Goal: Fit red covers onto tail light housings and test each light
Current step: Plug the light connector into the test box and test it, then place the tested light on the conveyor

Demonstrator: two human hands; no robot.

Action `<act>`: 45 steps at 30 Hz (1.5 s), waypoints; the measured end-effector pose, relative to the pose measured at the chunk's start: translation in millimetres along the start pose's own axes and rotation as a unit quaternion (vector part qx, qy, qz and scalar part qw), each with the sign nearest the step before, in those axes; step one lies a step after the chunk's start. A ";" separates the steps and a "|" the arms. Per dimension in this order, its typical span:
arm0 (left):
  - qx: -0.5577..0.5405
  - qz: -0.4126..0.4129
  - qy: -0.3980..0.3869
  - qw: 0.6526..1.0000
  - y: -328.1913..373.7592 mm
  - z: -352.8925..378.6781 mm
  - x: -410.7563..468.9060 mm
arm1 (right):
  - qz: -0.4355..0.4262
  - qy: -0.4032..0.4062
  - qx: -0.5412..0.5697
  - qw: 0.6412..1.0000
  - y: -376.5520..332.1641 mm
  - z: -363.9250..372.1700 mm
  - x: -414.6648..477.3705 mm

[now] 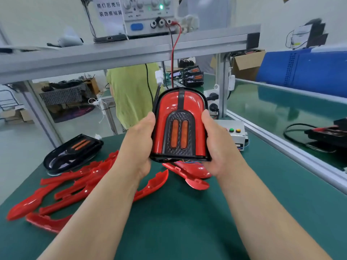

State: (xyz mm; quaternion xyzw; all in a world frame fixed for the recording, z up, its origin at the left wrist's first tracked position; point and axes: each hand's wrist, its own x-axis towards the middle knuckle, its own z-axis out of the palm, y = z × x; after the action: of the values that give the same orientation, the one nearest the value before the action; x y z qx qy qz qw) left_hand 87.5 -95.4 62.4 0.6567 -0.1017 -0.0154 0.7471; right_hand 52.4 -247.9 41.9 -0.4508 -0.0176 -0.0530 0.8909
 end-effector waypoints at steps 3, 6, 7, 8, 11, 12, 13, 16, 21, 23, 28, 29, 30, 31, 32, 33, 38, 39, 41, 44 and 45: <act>-0.018 -0.005 -0.019 1.000 1.3 17.7 -7.4 | -0.022 0.041 0.003 0.999 -13.6 -8.4 -5.7; 0.002 0.011 -0.023 1.000 6.7 46.6 -17.1 | -0.063 0.077 0.000 0.995 -33.2 -20.8 -17.8; 0.015 0.021 -0.027 0.999 9.4 58.7 -20.4 | -0.078 0.090 -0.002 0.993 -41.5 -26.4 -23.3; 0.029 0.034 -0.037 0.998 12.7 73.1 -25.2 | -0.093 0.105 -0.007 0.990 -50.6 -33.4 -29.3; 0.052 0.064 -0.063 0.995 22.0 117.8 -36.6 | -0.133 0.155 -0.023 0.979 -82.8 -55.3 -50.6; 0.059 0.078 -0.068 0.993 23.5 132.4 -39.5 | -0.145 0.173 -0.027 0.974 -94.0 -63.4 -58.1; 0.063 0.093 -0.078 0.991 24.1 146.3 -41.3 | -0.155 0.190 -0.029 0.969 -105.0 -71.6 -65.7; 0.054 0.121 -0.122 0.984 26.9 192.1 -51.0 | -0.178 0.233 -0.036 0.955 -136.1 -96.5 -89.4; 0.061 0.158 -0.175 0.970 28.7 263.1 -65.8 | -0.235 0.300 -0.044 0.923 -182.8 -130.2 -129.3; 0.047 0.157 -0.204 0.965 30.7 288.8 -74.1 | -0.265 0.325 -0.043 0.907 -201.2 -141.8 -145.8; 0.058 0.151 -0.267 0.950 27.0 347.5 -94.7 | -0.315 0.417 -0.051 0.851 -237.6 -172.7 -182.0; 0.070 0.153 -0.285 0.944 24.5 356.2 -100.4 | -0.318 0.442 -0.056 0.837 -242.4 -179.2 -187.9; 0.084 0.154 -0.305 0.936 21.8 363.6 -106.3 | -0.320 0.459 -0.060 0.827 -246.7 -185.8 -193.1; 0.092 0.153 -0.326 0.928 18.4 370.1 -111.1 | -0.320 0.474 -0.064 0.818 -250.5 -192.9 -198.3; 0.094 0.145 -0.348 0.921 14.4 376.7 -115.3 | -0.320 0.489 -0.071 0.808 -254.1 -199.1 -202.8; 0.096 0.132 -0.369 0.915 10.7 382.8 -119.7 | -0.320 0.508 -0.080 0.796 -257.1 -205.0 -207.8; 0.088 0.093 -0.423 0.897 -8.8 401.5 -131.4 | -0.279 0.578 -0.109 0.759 -263.5 -231.6 -227.7; 0.093 0.086 -0.426 0.896 -11.8 404.0 -133.9 | -0.265 0.587 -0.113 0.757 -263.8 -236.7 -230.5; 0.114 0.070 -0.437 0.889 -18.4 406.4 -138.8 | -0.232 0.603 -0.135 0.751 -261.4 -245.0 -234.6; 0.131 0.079 -0.438 0.886 -21.7 405.4 -139.8 | -0.212 0.645 -0.230 0.697 -255.2 -252.2 -235.9; 0.137 0.082 -0.436 0.885 -20.7 405.5 -140.5 | -0.204 0.657 -0.287 0.666 -252.4 -252.4 -237.2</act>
State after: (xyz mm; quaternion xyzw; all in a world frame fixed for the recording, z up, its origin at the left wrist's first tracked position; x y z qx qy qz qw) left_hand -117.6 -472.9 70.8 0.6686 -0.4722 -0.2250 0.5286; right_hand -215.3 -580.9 75.8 -0.5181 0.4967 -0.5184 0.4649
